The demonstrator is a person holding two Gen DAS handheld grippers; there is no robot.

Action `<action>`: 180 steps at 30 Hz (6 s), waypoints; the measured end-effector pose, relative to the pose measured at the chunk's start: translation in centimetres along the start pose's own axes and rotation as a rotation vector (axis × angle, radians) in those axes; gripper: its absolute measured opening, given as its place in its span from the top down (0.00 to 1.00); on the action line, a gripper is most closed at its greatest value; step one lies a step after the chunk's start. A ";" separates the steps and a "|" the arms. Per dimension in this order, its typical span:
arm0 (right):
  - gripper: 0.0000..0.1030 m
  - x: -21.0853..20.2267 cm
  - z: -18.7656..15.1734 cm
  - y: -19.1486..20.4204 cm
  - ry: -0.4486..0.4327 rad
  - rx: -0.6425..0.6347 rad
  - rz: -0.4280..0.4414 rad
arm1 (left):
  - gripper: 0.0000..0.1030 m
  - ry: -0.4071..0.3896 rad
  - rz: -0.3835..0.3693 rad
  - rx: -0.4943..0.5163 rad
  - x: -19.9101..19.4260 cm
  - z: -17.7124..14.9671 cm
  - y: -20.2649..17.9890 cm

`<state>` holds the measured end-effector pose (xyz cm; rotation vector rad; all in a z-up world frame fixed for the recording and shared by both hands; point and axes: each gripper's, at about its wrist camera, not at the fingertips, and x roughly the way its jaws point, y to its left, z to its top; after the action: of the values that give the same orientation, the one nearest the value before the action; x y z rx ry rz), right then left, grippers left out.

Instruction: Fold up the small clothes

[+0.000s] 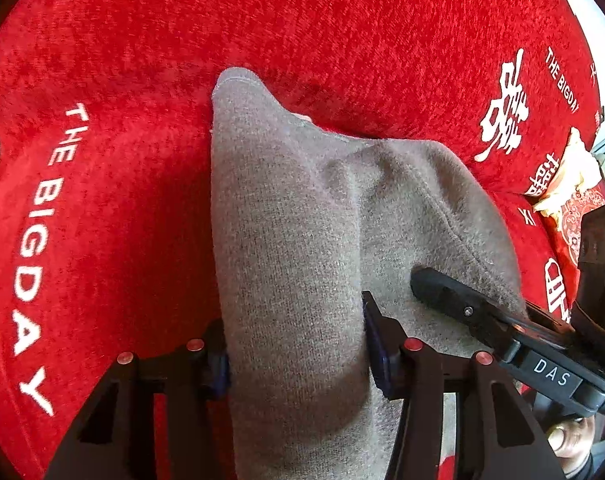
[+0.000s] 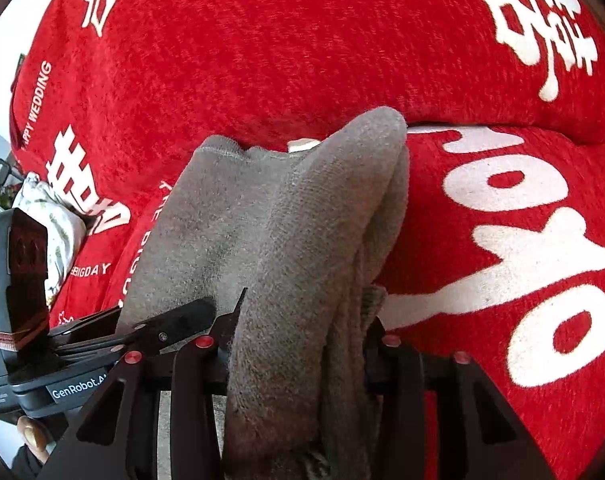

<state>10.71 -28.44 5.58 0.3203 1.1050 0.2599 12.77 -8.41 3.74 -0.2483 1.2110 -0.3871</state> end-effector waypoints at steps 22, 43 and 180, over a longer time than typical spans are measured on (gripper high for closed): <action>0.57 0.7 -3.1 7.3 0.023 -0.098 -0.017 | 0.48 -0.050 0.072 -0.018 -3.9 -4.0 4.5; 0.57 -0.7 -7.0 10.0 0.005 -0.123 -0.012 | 0.48 -0.077 0.101 -0.011 -6.9 -8.0 5.4; 0.16 -14.4 -29.4 15.8 -0.321 -0.318 -0.224 | 0.10 -0.528 0.482 0.077 -20.9 -29.1 0.5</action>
<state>-22.71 -15.38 11.45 -0.0466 0.7596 0.1736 -20.78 1.35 11.70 0.0167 0.6991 0.0573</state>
